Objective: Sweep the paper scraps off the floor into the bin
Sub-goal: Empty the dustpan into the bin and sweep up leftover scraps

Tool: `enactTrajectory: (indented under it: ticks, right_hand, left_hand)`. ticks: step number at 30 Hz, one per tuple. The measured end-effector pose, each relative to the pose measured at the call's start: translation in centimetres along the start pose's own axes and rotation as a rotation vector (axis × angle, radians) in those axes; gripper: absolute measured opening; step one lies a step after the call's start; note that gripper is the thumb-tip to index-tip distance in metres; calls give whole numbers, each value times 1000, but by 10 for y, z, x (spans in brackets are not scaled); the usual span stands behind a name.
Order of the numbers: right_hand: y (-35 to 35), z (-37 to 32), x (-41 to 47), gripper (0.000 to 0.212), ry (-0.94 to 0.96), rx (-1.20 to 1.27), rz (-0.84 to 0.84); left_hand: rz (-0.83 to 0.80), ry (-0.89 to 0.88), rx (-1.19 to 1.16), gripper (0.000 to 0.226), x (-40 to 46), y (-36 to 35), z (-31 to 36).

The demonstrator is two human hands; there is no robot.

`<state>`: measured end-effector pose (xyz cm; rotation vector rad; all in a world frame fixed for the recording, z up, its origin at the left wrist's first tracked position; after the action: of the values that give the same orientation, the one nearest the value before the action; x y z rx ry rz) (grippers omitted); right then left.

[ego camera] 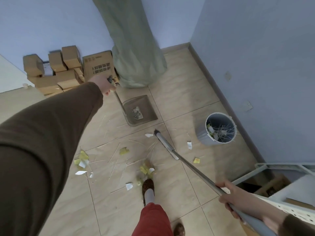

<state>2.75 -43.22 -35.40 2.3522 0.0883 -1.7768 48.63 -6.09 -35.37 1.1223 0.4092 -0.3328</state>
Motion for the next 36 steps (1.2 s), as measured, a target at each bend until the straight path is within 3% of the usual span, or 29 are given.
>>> enactTrajectory:
  ticks: [3,6,12,15,20,28,36]
  right_hand:
    - [1,-13,-1,37,-18,17,1]
    - [3,-23,-2,38,-13,32,3]
    - [18,-39,-1,37,15,110,26]
    - [30,-45,7,38,54,108,56]
    - [82,-60,16,44,111,97,144]
    - [242,-81,50,37,201,22,217]
    - [436,-80,127,52,205,-613,506]
  left_hand:
    - [205,-80,329,26,21,31,26]
    - [344,-91,415,32,39,44,40]
    - [287,-62,540,81,72,44,27]
    - [290,-99,552,86,71,44,29]
    - [427,-254,600,83,45,24,53]
    - [125,-288,491,57,-19,-113,101]
    - [-103,-137,261,47,-97,-247,160]
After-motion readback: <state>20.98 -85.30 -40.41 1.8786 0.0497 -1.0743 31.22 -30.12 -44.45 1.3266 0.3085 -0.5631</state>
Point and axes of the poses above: each hand's wrist, its own x-axis towards the middle knuckle, its own y-axis out of the back of the hand, z = x × y, the point moved 8 cm from there along x, towards the middle knuckle, and after that the axes turned 8 degrees about x, right-handed, at the moved point
